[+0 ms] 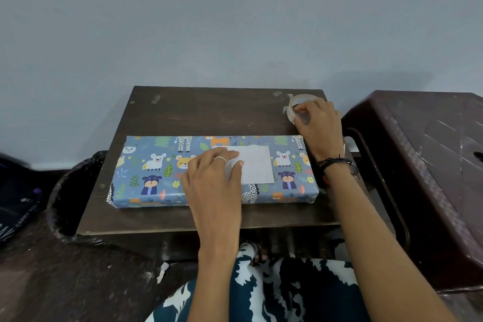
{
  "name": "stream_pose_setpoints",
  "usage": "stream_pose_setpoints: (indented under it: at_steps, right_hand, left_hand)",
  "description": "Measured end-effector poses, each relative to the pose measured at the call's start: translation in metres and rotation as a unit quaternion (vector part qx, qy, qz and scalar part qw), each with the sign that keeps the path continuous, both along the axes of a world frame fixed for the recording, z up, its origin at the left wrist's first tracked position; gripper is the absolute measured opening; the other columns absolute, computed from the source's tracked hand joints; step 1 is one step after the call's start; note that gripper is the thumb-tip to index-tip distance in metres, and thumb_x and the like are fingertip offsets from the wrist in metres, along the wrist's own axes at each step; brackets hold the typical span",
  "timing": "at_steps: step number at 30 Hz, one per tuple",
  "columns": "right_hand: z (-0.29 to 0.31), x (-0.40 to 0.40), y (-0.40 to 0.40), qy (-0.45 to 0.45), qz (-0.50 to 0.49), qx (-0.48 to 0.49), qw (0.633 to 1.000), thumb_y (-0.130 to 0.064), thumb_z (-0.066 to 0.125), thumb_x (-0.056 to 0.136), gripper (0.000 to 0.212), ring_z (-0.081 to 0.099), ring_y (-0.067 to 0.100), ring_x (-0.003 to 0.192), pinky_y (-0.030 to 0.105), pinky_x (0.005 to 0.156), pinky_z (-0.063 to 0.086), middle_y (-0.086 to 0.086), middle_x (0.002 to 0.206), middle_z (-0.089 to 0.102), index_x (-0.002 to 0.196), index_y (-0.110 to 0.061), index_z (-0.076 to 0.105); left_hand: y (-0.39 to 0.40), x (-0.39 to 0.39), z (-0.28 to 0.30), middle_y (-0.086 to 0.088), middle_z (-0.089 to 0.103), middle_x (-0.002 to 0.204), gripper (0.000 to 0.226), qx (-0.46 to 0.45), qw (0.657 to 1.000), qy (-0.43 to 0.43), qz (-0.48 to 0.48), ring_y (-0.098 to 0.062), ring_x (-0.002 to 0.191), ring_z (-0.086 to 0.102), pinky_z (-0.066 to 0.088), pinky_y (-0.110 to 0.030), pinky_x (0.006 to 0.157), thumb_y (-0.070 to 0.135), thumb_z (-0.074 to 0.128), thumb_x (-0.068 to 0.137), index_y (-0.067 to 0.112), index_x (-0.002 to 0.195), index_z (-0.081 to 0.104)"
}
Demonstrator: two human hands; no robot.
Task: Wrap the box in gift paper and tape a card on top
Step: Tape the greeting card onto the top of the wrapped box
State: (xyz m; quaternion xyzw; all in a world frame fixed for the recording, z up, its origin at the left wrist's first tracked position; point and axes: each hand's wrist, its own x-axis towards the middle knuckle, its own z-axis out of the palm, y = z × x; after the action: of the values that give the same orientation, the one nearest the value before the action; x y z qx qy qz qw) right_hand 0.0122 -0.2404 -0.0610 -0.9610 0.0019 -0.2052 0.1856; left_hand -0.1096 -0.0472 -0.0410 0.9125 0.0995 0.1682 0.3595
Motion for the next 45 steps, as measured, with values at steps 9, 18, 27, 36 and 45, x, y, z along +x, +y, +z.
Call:
stream_pose_setpoints:
  at_steps: [9,18,27,36,45]
  right_hand:
    - [-0.006,-0.007,0.007,-0.04,-0.001,0.008,0.999,-0.008,0.053,0.09,0.012,0.052,0.028,0.081,0.033,0.06,0.04,0.014,0.092,0.058,0.082,0.0,0.059]
    - [0.006,-0.02,0.008,-0.018,-0.019,-0.029,0.999,-0.012,0.057,0.088,0.013,0.056,0.024,0.085,0.029,0.06,0.034,0.008,0.083,0.065,0.083,-0.006,0.067]
    - [0.041,-0.041,0.022,-0.015,-0.043,0.234,0.971,-0.023,0.063,0.084,0.003,0.06,0.008,0.083,0.025,0.075,0.048,-0.005,0.09,0.067,0.084,-0.02,0.062]
    - [0.059,-0.1,0.083,0.188,0.088,0.4,0.893,-0.015,0.07,0.08,0.011,0.058,0.0,0.065,0.022,0.071,0.051,-0.007,0.071,0.068,0.071,-0.019,0.067]
    - [0.05,-0.099,0.082,0.204,0.086,0.404,0.888,-0.011,0.068,0.082,0.015,0.057,0.001,0.064,0.022,0.072,0.051,-0.007,0.069,0.065,0.07,-0.02,0.064]
  left_hand:
    - [0.001,0.0,-0.002,0.012,0.062,0.111,0.012,0.012,1.0,-0.003,-0.002,-0.013,0.104,0.048,0.023,-0.023,0.086,0.026,0.061,0.087,0.024,0.094,0.07]
    - [0.003,-0.001,0.002,0.011,0.062,0.113,0.013,0.023,1.0,0.003,-0.002,-0.014,0.104,0.047,0.025,-0.026,0.087,0.026,0.06,0.088,0.024,0.097,0.07]
    - [0.02,0.004,0.008,0.009,0.038,0.146,0.037,0.017,0.992,0.088,-0.086,-0.018,0.127,0.029,0.017,-0.028,0.099,0.021,0.051,0.095,0.022,0.131,0.052]
    - [0.012,0.011,0.016,0.001,0.046,0.136,0.086,-0.004,0.985,0.161,-0.061,-0.02,0.128,0.029,0.023,-0.032,0.099,0.036,0.067,0.083,0.028,0.148,0.012]
    - [0.01,0.006,0.019,-0.001,0.045,0.135,0.09,-0.055,0.989,0.135,-0.006,-0.019,0.127,0.023,0.018,-0.029,0.097,0.032,0.07,0.081,0.023,0.149,0.011]
